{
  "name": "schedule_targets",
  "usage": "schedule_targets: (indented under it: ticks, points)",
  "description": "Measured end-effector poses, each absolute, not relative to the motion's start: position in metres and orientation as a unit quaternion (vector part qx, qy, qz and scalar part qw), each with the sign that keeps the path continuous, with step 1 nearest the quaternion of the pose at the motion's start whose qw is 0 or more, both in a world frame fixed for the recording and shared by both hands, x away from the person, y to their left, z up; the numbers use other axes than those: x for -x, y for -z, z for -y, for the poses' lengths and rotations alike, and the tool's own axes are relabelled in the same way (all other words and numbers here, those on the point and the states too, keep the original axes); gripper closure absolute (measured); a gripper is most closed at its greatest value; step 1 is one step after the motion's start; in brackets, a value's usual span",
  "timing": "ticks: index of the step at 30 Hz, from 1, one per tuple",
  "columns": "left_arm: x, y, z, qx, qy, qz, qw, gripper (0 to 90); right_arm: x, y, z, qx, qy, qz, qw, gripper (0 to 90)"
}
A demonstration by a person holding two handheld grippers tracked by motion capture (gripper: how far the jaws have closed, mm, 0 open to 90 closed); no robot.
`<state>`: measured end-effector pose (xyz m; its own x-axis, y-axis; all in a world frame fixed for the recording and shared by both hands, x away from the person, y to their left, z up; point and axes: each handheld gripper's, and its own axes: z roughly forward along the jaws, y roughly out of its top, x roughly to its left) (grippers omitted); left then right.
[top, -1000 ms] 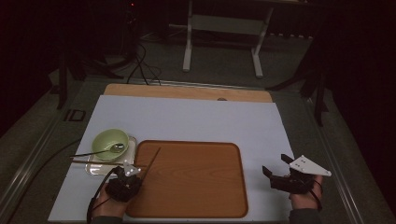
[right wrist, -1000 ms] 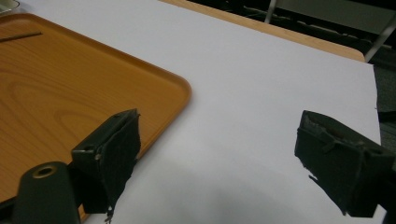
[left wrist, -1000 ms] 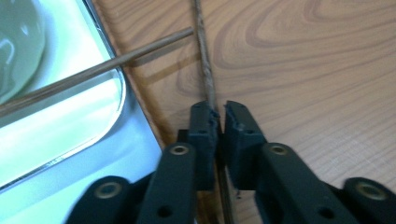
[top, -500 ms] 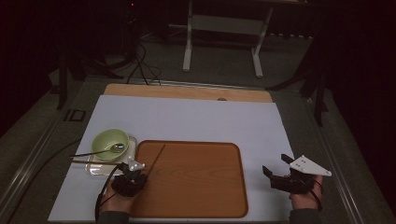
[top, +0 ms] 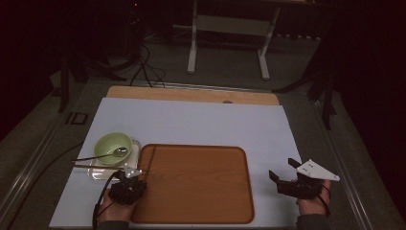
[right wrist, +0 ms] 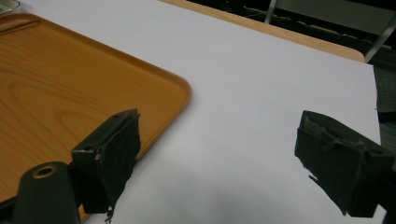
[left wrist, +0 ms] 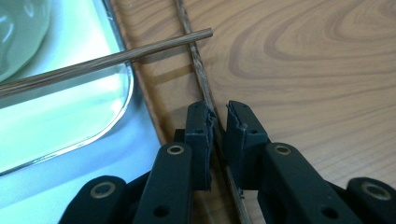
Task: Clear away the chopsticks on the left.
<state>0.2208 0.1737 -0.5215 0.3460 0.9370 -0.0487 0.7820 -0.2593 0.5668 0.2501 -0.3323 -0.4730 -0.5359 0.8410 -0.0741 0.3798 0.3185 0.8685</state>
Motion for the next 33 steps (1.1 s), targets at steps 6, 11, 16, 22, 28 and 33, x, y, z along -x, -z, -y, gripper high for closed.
schedule_targets:
  ticks: [6, 11, 16, 22, 28, 33]
  points:
    - [-0.217, 0.520, -0.179, -0.775, -0.152, -0.557, 0.257, 78.6, -0.250, 0.473, 0.333, -0.399, -0.427, -0.765, 0.270, 14.1]
    - [-0.217, 0.520, -0.178, -0.778, -0.148, -0.553, 0.260, 74.0, -0.250, 0.473, 0.332, -0.399, -0.427, -0.766, 0.270, 14.1]
    - [-0.216, 0.519, -0.177, -0.779, -0.149, -0.550, 0.261, 70.5, -0.250, 0.473, 0.333, -0.399, -0.427, -0.765, 0.270, 14.1]
    - [-0.211, 0.513, -0.178, -0.780, -0.151, -0.545, 0.268, 61.9, -0.250, 0.473, 0.333, -0.399, -0.428, -0.764, 0.270, 14.1]
    - [-0.204, 0.501, -0.186, -0.770, -0.157, -0.545, 0.292, 55.3, -0.250, 0.473, 0.333, -0.399, -0.429, -0.764, 0.270, 14.1]
    - [-0.201, 0.489, -0.197, -0.763, -0.170, -0.541, 0.309, 49.2, -0.249, 0.472, 0.333, -0.399, -0.429, -0.764, 0.272, 14.1]
